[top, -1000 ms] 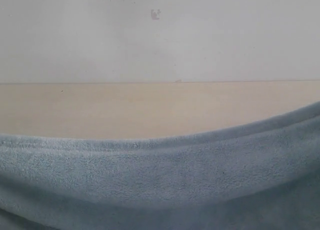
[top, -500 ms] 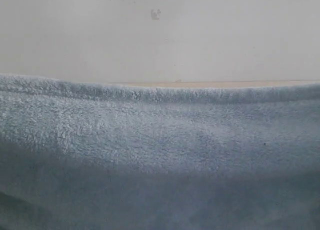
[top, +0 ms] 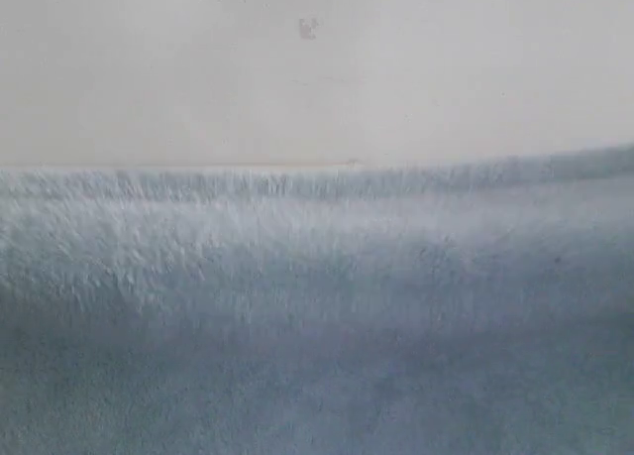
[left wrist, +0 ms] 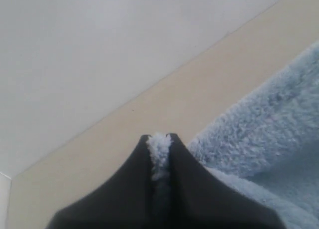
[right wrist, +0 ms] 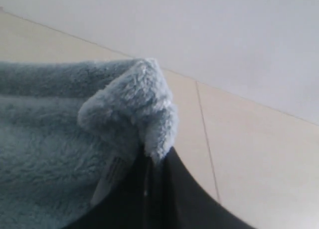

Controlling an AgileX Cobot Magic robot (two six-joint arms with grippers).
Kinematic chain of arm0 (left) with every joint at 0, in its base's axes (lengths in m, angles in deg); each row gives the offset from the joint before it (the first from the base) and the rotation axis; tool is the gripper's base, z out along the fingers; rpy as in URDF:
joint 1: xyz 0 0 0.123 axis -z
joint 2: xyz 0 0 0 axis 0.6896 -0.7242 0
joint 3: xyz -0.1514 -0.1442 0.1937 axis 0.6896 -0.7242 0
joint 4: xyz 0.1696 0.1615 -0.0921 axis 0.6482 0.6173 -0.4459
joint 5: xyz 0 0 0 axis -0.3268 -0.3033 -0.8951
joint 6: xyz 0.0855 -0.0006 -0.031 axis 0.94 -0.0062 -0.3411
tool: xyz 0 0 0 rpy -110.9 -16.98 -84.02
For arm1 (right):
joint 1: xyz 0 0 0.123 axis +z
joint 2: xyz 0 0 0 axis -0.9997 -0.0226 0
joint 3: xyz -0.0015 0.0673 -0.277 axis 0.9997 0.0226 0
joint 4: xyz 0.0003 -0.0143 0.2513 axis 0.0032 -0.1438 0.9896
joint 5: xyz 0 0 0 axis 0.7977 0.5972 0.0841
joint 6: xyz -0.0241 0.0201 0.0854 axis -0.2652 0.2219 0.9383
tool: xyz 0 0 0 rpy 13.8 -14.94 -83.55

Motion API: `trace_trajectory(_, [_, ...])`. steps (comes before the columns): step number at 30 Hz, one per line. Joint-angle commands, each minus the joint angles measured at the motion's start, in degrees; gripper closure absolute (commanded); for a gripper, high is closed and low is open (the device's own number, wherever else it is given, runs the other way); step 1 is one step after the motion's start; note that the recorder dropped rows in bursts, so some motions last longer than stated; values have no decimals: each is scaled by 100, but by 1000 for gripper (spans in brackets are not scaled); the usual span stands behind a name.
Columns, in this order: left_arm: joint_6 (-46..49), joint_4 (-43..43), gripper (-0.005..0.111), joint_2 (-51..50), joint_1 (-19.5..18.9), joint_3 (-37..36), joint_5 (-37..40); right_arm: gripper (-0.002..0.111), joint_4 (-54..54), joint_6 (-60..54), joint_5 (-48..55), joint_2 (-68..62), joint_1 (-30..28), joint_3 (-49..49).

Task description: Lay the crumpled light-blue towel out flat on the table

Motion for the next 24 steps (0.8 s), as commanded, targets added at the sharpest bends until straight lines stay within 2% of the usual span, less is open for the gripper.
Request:
trace_trajectory(1, [-13,90,103,145,-20,102,970,108,421,72,-385,754,-8,-92])
trace_trajectory(3, [-44,685,103,184,-20,93,722,108,239,-41,-300,814,-8,-92])
trace_trajectory(5, [-269,820,103,78,-20,93,301,108,102,-140,-120,418,-8,-92])
trace_trajectory(6, [-397,730,103,17,-20,93,318,108,116,-113,-120,336,-8,-113])
trace_trajectory(8, [-437,297,103,-26,-20,150,1057,108,629,-85,-107,429,-8,-232])
trace_trajectory(10, [-437,631,103,135,-20,76,1463,108,654,-110,-21,775,-8,-211])
trace_trajectory(15, [-463,1746,103,254,-20,74,1352,108,359,-394,306,697,-8,-197])
trace_trajectory(24, [-564,1750,103,-963,-20,-153,779,108,251,-152,306,-192,-8,-197])
